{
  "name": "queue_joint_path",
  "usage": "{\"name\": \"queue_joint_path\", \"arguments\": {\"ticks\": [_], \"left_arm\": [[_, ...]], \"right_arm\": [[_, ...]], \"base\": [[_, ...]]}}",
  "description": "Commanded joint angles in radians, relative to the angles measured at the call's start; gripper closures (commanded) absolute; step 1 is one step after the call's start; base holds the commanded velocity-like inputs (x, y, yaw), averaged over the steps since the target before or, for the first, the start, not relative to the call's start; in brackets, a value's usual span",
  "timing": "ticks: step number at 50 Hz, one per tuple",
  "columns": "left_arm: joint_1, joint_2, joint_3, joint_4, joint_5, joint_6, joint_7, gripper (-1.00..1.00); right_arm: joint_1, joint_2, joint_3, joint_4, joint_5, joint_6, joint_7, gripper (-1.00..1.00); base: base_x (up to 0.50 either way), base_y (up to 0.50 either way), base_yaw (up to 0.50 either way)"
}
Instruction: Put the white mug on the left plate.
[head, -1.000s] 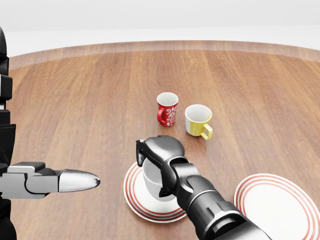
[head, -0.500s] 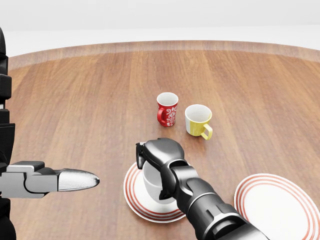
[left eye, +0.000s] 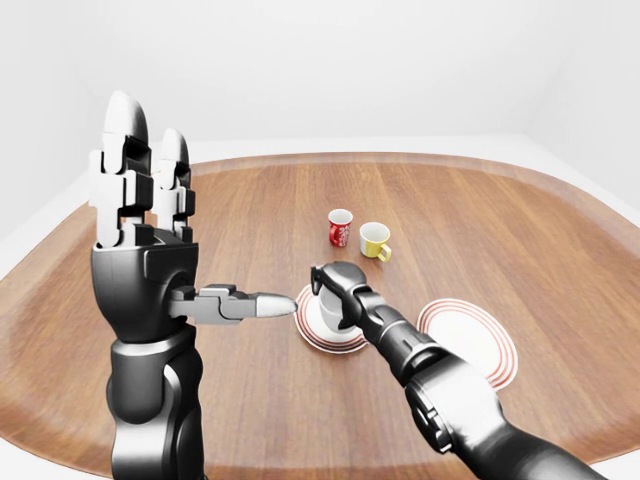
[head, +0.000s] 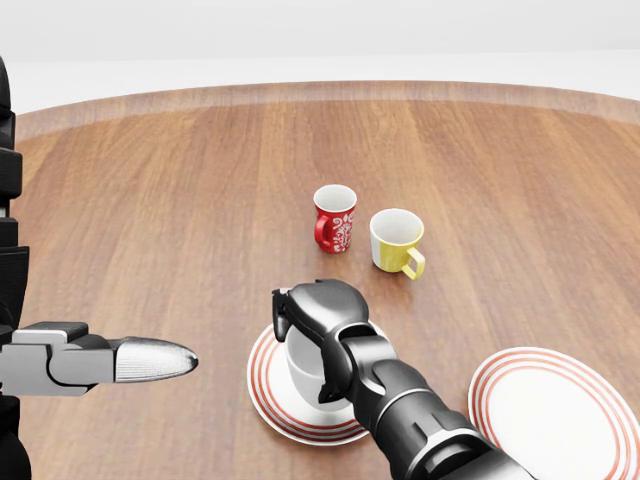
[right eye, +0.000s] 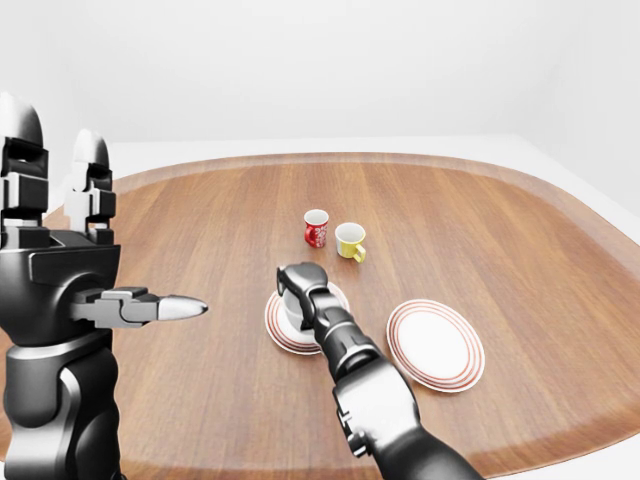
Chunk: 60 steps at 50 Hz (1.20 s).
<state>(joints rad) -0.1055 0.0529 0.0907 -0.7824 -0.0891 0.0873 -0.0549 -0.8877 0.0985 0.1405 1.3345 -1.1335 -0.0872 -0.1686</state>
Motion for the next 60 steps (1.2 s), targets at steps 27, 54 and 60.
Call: {"name": "queue_joint_path", "arguments": {"ticks": [27, 54, 60], "left_arm": [[0.0, 0.001, 0.002, -0.003, -0.001, 0.0, 0.001, -0.98], [0.002, 0.002, 0.003, -0.001, 0.0, 0.0, 0.0, -0.98], [0.002, 0.003, 0.005, 0.002, 0.002, 0.0, -0.002, -0.98]], "right_arm": [[0.014, 0.004, -0.004, 0.008, 0.011, 0.0, -0.047, 1.0], [0.087, -0.003, 0.031, 0.017, -0.031, 0.0, 0.012, -1.0], [0.13, -0.014, 0.026, 0.014, -0.058, 0.0, 0.03, -1.0]], "base": [[0.0, 0.0, 0.0], [0.0, 0.0, 0.0], [0.0, 0.0, 0.0]]}}
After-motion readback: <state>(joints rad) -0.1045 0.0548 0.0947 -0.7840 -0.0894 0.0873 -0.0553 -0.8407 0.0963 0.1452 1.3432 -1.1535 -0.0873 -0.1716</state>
